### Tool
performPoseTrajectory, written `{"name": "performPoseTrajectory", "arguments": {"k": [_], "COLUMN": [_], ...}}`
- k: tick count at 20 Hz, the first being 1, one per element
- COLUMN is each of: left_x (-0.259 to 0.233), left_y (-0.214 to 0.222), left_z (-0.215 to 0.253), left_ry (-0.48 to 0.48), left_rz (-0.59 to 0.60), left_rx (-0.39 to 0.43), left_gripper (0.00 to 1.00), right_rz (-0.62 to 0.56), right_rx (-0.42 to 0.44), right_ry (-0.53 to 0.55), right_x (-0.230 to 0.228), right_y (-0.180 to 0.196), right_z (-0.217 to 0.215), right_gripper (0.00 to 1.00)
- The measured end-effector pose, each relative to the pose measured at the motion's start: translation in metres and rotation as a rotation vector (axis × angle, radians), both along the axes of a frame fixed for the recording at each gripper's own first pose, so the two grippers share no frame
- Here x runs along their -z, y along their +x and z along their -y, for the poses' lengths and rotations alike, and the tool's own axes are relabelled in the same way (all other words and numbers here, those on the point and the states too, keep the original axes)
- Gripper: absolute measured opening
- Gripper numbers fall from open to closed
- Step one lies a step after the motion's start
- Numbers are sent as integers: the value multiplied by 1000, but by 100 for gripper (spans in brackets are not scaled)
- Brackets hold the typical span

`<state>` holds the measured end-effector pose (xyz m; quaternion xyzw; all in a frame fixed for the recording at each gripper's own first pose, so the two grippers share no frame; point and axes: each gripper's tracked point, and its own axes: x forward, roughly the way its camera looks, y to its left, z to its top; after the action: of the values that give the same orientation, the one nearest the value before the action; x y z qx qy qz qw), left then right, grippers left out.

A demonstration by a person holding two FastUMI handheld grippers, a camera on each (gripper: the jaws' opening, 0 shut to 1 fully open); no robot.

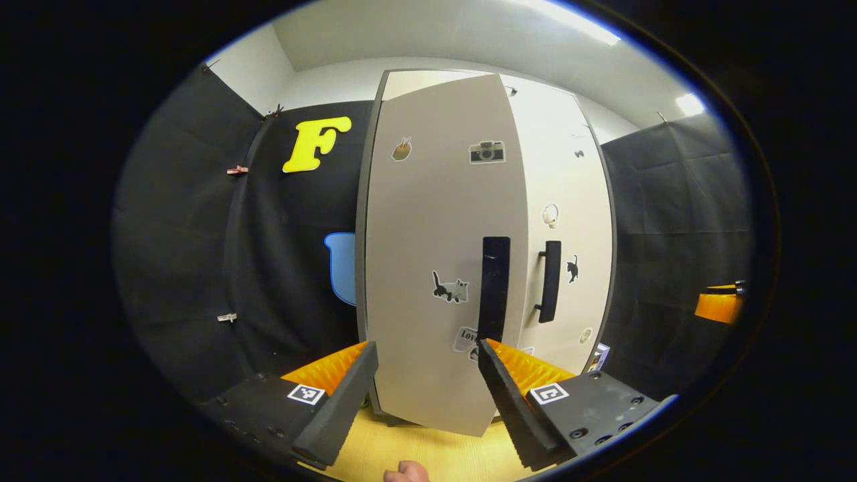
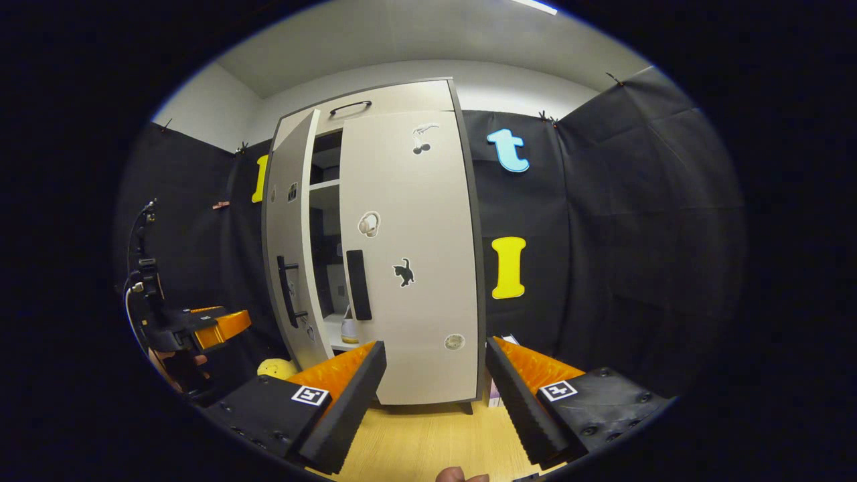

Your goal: Grab one shoe with the right hand and put it into the shoe cabinet, grab the other shoe with the left hand and put it into the shoe cabinet; then close the right door with the right hand and the left door with the left hand.

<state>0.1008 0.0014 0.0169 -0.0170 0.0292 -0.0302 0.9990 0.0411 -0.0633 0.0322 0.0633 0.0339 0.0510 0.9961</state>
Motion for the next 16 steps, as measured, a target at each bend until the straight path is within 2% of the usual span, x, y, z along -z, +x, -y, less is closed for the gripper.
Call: {"name": "performPoseTrajectory", "arguments": {"k": [7,12,16], "left_x": [-2,-1,0], "left_y": [-27,-36,-39], "left_z": [18,15,11], "left_ry": [29,46,41], "left_rz": [13,15,12], "left_rx": [31,15,7], "left_gripper": [95,95,95], "right_rz": [5,25,35], "right_rx": [7,61,71], "right_ry": [-25,-82,-94], "right_x": [3,3,2], "right_y": [-3,-6,-6], "right_z": [-4,1,-2], "right_gripper": [98,98,98]}}
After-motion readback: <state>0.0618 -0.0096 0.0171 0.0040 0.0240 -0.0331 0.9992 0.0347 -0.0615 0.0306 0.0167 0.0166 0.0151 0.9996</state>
